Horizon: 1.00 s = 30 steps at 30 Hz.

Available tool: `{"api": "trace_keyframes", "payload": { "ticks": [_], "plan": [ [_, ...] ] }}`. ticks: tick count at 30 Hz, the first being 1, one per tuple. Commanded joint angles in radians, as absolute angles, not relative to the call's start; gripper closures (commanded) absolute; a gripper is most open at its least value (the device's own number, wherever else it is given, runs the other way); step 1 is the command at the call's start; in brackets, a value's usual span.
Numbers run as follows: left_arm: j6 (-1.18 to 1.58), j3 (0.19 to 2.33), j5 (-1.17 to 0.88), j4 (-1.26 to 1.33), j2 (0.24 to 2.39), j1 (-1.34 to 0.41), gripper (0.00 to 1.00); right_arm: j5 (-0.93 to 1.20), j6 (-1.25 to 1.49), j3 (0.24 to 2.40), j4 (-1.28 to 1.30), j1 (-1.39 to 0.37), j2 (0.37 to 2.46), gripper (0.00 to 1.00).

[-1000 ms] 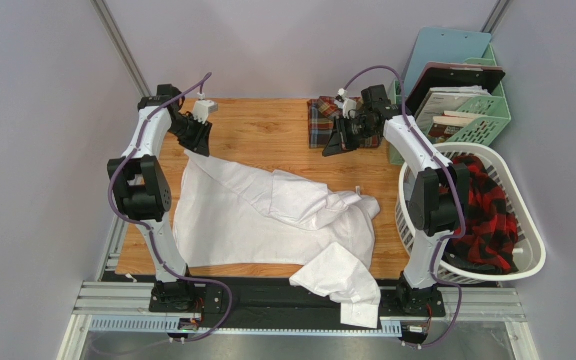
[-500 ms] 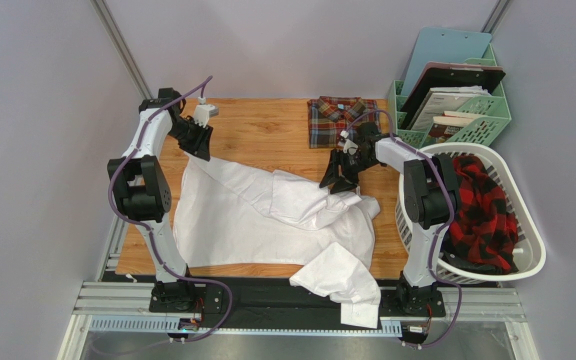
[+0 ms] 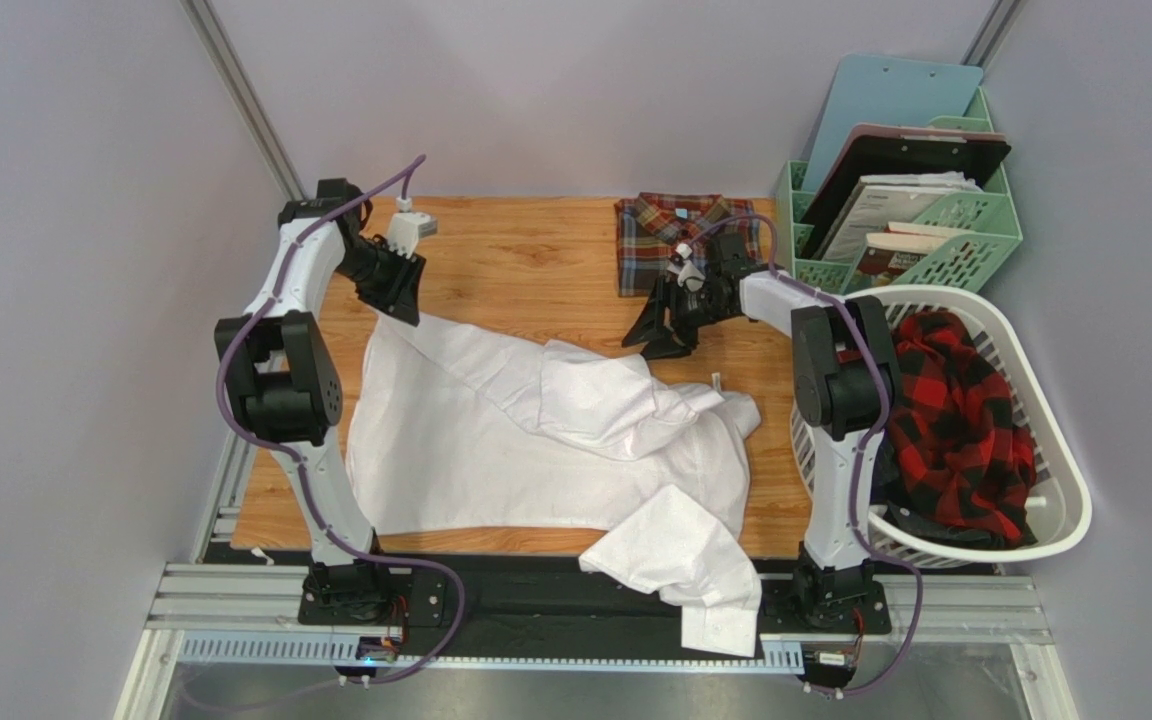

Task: Fold and stack the long sleeve shirts
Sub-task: Flatten the shirt out

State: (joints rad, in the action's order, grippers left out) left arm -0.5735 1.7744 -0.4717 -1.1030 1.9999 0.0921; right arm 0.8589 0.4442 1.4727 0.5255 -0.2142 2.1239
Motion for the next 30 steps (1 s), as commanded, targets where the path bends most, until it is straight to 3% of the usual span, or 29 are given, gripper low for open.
{"api": "trace_keyframes", "payload": {
  "ticks": [1, 14, 24, 25, 29, 30],
  "plan": [
    [-0.581, 1.779, -0.459, -1.135, 1.928, 0.095, 0.56, 0.962, 0.612, 1.474, 0.356, -0.215, 2.169, 0.49],
    [-0.571, 1.792, -0.446, -1.163, 1.902, 0.097, 0.56, 1.068, 0.819, 1.221, 0.169, -0.209, 2.129, 0.49],
    [-0.572, 1.740, -0.434, -1.157, 1.865, 0.097, 0.56, 1.077, 0.878, 1.419, 0.052, -0.203, 2.137, 0.55],
    [-0.572, 1.741, -0.434, -1.158, 1.865, 0.095, 0.56, 1.077, 0.870, 1.464, 0.064, -0.199, 2.140, 0.58],
    [-0.572, 1.759, -0.433, -1.181, 1.867, 0.095, 0.56, 1.106, 0.845, 1.544, 0.080, -0.198, 2.167, 1.00],
    [-0.578, 1.770, -0.431, -1.186, 1.867, 0.095, 0.56, 1.111, 0.845, 1.551, 0.080, -0.196, 2.169, 1.00]
  ]
}}
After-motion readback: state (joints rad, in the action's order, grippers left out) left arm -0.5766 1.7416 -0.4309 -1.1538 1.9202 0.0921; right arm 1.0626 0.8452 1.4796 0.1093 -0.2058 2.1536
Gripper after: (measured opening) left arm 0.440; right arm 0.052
